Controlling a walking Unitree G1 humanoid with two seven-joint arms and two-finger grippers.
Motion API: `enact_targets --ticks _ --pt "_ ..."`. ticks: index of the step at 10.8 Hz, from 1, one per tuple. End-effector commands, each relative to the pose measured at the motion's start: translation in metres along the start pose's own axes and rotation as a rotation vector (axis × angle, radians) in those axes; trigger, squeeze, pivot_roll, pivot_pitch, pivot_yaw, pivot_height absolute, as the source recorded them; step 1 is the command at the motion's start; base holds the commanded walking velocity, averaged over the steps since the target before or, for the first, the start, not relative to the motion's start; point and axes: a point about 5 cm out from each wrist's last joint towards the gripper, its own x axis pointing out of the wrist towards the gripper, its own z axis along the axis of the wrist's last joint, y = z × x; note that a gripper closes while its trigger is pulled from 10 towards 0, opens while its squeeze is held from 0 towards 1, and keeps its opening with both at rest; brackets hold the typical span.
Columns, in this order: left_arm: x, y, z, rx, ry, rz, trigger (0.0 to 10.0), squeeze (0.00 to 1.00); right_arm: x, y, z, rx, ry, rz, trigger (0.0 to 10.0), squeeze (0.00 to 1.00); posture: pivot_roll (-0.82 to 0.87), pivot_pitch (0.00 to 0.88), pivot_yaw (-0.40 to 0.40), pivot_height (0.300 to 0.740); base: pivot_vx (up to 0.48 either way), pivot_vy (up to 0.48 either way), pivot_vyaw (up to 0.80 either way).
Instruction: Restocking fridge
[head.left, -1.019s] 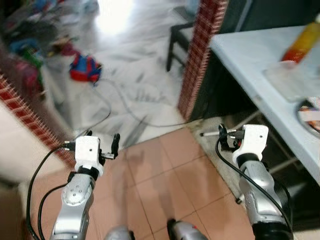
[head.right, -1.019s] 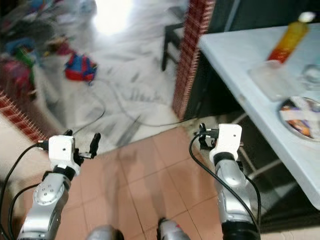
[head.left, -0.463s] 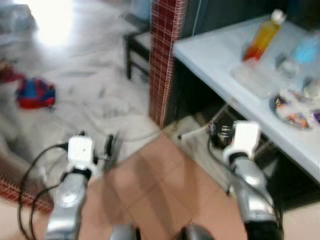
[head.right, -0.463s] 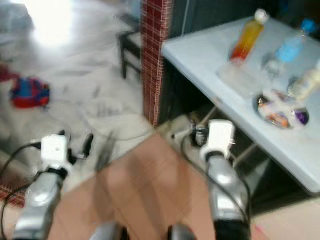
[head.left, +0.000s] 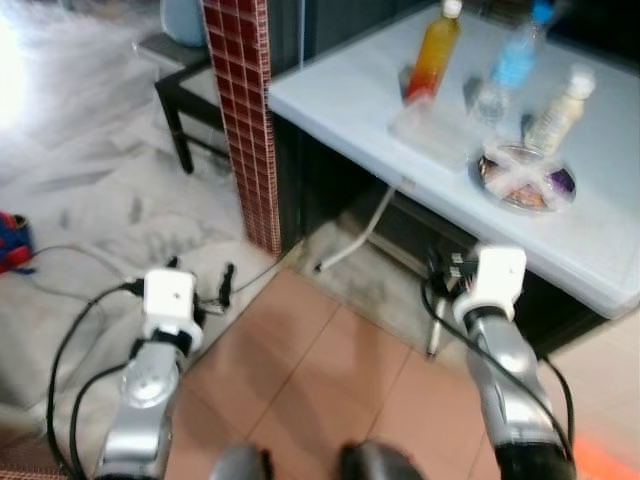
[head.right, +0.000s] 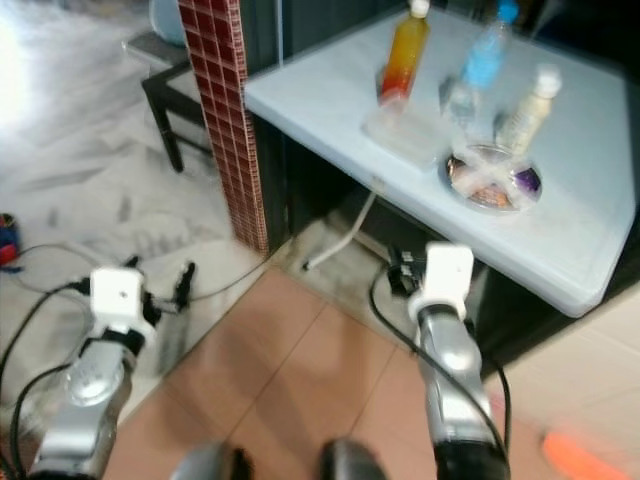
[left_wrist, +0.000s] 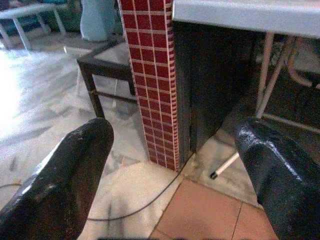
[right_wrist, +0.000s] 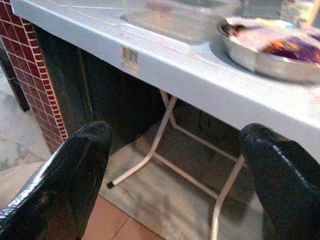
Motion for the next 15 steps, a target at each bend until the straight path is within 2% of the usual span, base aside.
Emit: enact_targets --ticks 1,15 --pt "-0.0003 -0.0007 0.0013 -0.014 -0.008 0.003 10.0 0.0 0.0013 -0.0015 0.0054 -0.002 -0.013 -0.017 10.0 0.0 -0.01 0.089 0.018 0.74 0.0 0.0 0.0" --pt "-0.0003 0.0003 0.0004 -0.012 -0.001 0.01 10.0 0.0 0.0032 0.0015 0.0067 -0.012 -0.008 -0.011 10.0 0.0 -0.01 0.089 0.016 0.74 0.0 0.0 0.0"
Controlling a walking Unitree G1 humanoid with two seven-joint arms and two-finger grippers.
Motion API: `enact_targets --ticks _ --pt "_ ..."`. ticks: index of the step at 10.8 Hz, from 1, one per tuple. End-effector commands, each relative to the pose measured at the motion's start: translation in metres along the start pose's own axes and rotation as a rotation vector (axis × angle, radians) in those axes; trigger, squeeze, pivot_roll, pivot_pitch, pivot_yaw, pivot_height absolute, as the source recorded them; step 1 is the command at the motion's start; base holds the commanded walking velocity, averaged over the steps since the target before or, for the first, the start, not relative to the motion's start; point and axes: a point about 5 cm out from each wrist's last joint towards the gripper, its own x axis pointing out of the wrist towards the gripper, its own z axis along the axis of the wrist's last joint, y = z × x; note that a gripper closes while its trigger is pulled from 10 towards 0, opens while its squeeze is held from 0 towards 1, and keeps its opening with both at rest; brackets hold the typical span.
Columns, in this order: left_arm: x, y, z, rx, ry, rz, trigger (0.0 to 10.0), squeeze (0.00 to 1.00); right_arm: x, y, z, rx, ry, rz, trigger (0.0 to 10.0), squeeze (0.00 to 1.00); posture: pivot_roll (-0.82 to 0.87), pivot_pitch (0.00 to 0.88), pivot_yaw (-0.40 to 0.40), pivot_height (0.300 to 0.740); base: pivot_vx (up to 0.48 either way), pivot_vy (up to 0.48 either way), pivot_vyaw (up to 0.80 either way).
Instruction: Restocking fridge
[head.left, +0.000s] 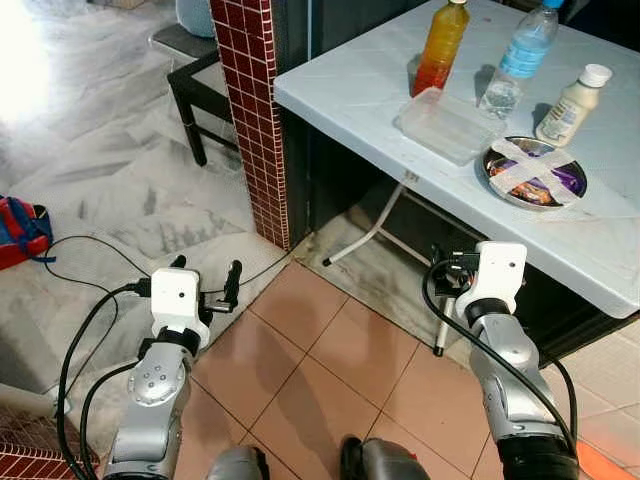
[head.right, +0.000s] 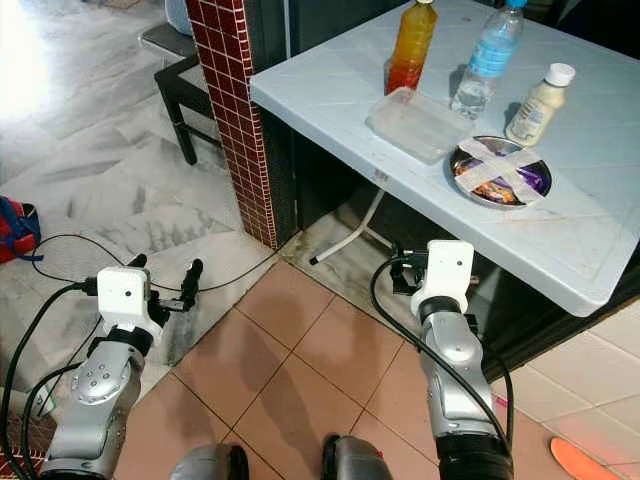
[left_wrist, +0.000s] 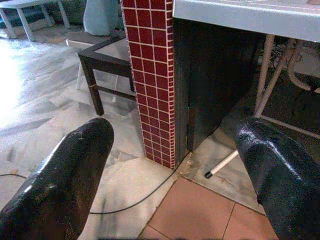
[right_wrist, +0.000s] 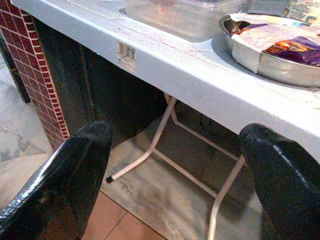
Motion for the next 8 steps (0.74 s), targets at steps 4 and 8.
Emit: enact_targets --ticks 4,8 --pt "-0.0011 0.004 -0.0003 0.01 0.005 0.013 10.0 0.0 0.0 0.0002 0.0035 0.001 -0.009 0.0 10.0 0.0 -0.01 0.089 0.016 0.74 0.0 0.0 0.0" --pt "-0.0011 0.004 -0.0003 0.01 0.005 0.013 10.0 0.0 0.0 0.0002 0.0035 0.001 -0.009 0.0 10.0 0.0 -0.01 0.089 0.016 0.74 0.0 0.0 0.0"
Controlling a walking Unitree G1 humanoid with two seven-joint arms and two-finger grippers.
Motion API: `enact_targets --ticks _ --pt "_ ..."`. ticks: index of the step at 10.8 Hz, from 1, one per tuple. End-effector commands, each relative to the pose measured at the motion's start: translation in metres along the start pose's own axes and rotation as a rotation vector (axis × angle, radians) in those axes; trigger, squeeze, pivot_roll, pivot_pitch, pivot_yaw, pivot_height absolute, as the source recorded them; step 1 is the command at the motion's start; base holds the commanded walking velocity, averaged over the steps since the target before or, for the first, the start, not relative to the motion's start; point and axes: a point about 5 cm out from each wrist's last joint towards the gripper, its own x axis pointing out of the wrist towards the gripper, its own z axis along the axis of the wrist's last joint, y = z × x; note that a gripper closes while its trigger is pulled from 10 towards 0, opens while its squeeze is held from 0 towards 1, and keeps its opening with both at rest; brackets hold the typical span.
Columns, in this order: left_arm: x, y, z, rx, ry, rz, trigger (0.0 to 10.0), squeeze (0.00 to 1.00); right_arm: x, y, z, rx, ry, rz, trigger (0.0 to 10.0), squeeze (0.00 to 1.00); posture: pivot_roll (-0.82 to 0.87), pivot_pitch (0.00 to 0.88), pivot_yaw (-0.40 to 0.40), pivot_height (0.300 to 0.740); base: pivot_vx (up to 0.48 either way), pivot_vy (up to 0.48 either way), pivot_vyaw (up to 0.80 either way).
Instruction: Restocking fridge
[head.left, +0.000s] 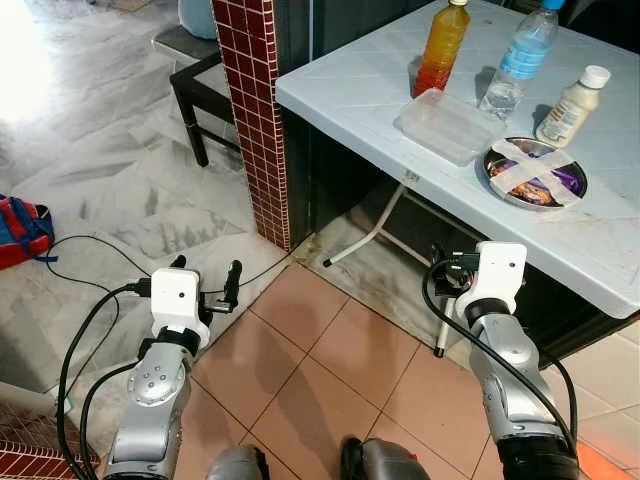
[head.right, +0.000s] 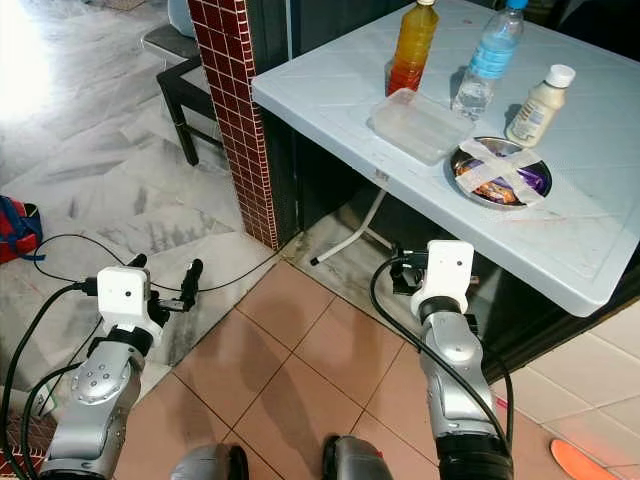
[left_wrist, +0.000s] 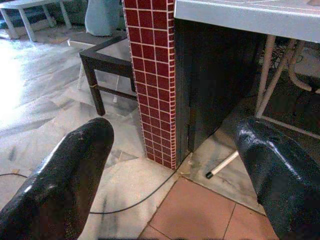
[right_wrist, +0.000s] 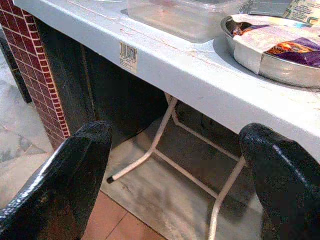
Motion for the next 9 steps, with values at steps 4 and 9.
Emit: enact_targets --ticks 4,9 --pt "-0.0011 0.004 -0.0003 0.01 0.005 0.013 10.0 0.0 0.0 0.0002 0.0035 0.001 -0.009 0.0 10.0 0.0 -0.01 0.089 0.016 0.74 0.0 0.0 0.0" --pt "-0.0011 0.004 -0.0003 0.01 0.005 0.013 10.0 0.0 0.0 0.0002 0.0035 0.001 -0.009 0.0 10.0 0.0 -0.01 0.089 0.016 0.74 0.0 0.0 0.0"
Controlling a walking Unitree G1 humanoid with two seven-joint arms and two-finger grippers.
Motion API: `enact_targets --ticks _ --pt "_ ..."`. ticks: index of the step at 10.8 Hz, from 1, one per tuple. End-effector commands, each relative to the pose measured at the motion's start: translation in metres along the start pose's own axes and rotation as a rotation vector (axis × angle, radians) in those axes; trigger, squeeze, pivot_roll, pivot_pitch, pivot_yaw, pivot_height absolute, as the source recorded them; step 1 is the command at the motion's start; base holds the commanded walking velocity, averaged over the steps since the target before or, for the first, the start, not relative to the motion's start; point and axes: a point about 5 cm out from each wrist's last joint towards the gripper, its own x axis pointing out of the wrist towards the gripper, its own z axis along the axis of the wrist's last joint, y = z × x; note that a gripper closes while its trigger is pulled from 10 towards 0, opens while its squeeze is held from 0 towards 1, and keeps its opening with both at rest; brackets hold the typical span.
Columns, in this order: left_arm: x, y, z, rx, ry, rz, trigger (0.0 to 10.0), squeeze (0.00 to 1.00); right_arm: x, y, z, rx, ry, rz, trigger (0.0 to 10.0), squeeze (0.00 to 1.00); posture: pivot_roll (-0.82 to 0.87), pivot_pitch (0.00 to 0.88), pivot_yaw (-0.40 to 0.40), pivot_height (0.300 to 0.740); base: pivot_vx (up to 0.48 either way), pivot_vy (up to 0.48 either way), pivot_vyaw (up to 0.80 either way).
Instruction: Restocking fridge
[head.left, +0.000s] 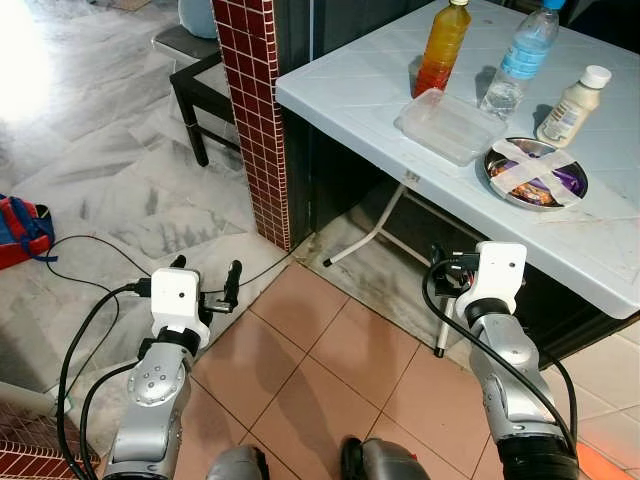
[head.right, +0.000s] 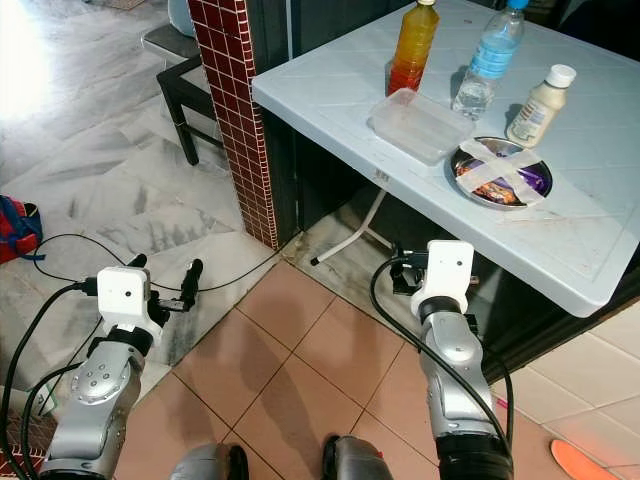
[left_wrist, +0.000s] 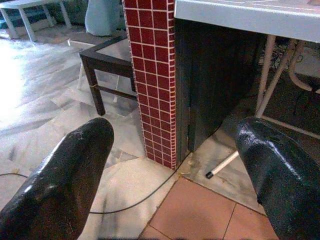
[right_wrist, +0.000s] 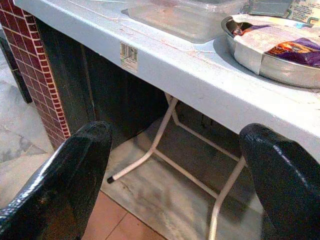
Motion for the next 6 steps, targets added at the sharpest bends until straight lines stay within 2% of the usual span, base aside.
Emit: enact_targets --ticks 1,2,6 --pt "-0.001 0.004 -0.0004 0.011 0.005 0.013 10.0 0.0 0.0002 0.0007 0.0036 0.002 -0.007 0.0 10.0 0.0 0.0 0.0 0.0 0.74 0.0 0.0 0.0" --pt "0.0039 0.0027 0.0018 0.014 -0.003 0.003 10.0 0.0 0.0041 0.0003 0.0084 0.041 -0.022 -0.004 10.0 0.0 -0.01 0.104 0.013 0.74 0.0 0.0 0.0" --pt "0.0062 -0.0002 0.0023 0.016 -0.006 -0.007 10.0 0.0 0.006 0.0011 0.0096 0.057 -0.025 -0.004 10.0 0.0 -0.02 0.102 0.01 0.74 0.0 0.0 0.0"
